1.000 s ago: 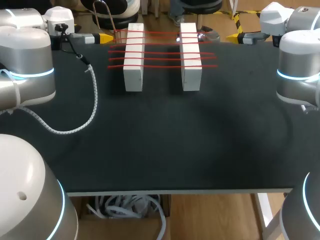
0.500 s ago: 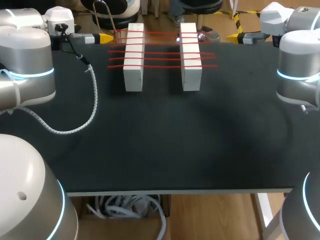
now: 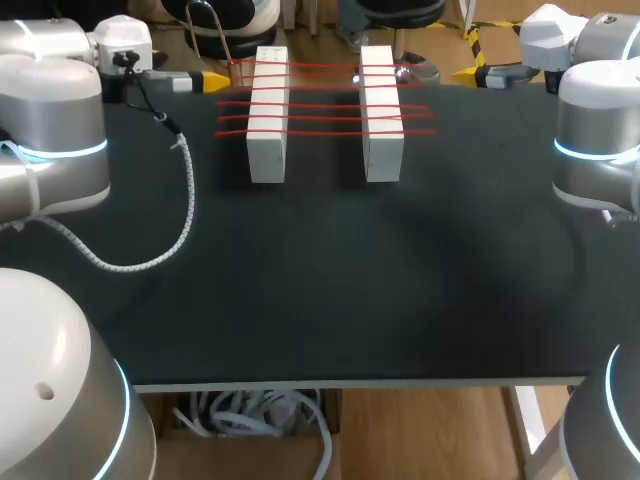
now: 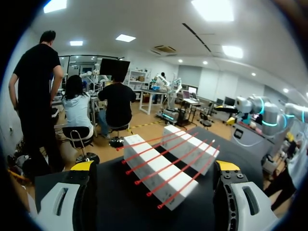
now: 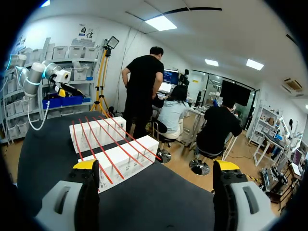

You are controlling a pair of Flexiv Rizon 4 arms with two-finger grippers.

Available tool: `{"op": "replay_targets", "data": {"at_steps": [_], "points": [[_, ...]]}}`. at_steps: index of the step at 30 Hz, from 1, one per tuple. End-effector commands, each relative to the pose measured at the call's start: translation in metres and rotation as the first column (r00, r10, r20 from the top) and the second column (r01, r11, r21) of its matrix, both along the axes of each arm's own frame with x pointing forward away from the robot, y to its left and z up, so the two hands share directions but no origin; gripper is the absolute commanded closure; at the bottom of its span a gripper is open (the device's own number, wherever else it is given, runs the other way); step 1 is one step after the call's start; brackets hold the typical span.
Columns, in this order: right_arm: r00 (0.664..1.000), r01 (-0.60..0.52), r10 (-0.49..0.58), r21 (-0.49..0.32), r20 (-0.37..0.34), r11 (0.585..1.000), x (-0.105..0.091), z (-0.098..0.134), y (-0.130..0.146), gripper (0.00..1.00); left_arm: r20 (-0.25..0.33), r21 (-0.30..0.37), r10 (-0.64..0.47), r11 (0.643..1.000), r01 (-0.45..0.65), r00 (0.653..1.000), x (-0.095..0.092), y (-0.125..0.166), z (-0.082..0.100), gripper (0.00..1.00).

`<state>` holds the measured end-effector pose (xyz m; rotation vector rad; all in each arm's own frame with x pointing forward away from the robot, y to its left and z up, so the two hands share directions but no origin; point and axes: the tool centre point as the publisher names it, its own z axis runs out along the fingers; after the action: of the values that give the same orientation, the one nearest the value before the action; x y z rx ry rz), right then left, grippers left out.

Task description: Grab the tape and strap the tape.

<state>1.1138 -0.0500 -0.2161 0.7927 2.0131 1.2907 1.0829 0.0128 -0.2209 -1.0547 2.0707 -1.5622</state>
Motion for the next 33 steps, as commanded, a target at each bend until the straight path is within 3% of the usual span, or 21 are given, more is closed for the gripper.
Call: {"op": "replay_targets", "data": {"at_steps": [1,9,14,21,24,26,33], "points": [[1.000,0.000,0.000,0.000,0.000,1.000,0.000,0.000,0.000,0.00,0.004,-0.006,-0.013,1.000,0.013,1.000,-0.012,0.002,-0.003,0.00],[1.000,0.000,0.000,0.000,0.000,1.000,0.000,0.000,0.000,0.00,0.023,0.013,-0.122,0.992,0.122,0.992,-0.036,-0.007,-0.013,0.00],[1.000,0.000,0.000,0.000,0.000,1.000,0.000,0.000,0.000,0.00,0.082,0.010,-0.203,0.979,0.203,0.976,-0.052,-0.010,-0.023,0.00],[1.000,0.000,0.000,0.000,0.000,1.000,0.000,0.000,0.000,0.00,0.151,0.062,-0.314,0.949,0.308,0.938,-0.069,-0.014,-0.027,0.00],[1.000,0.000,0.000,0.000,0.000,1.000,0.000,0.000,0.000,0.00,0.121,0.092,-0.365,0.930,0.356,0.923,-0.071,-0.021,-0.028,0.00],[1.000,0.000,0.000,0.000,0.000,1.000,0.000,0.000,0.000,0.00,0.044,0.130,-0.385,0.917,0.377,0.922,-0.071,-0.025,-0.028,0.00],[1.000,0.000,0.000,0.000,0.000,1.000,0.000,0.000,0.000,0.00,0.044,0.130,-0.385,0.917,0.377,0.922,-0.071,-0.025,-0.028,0.00]]}}
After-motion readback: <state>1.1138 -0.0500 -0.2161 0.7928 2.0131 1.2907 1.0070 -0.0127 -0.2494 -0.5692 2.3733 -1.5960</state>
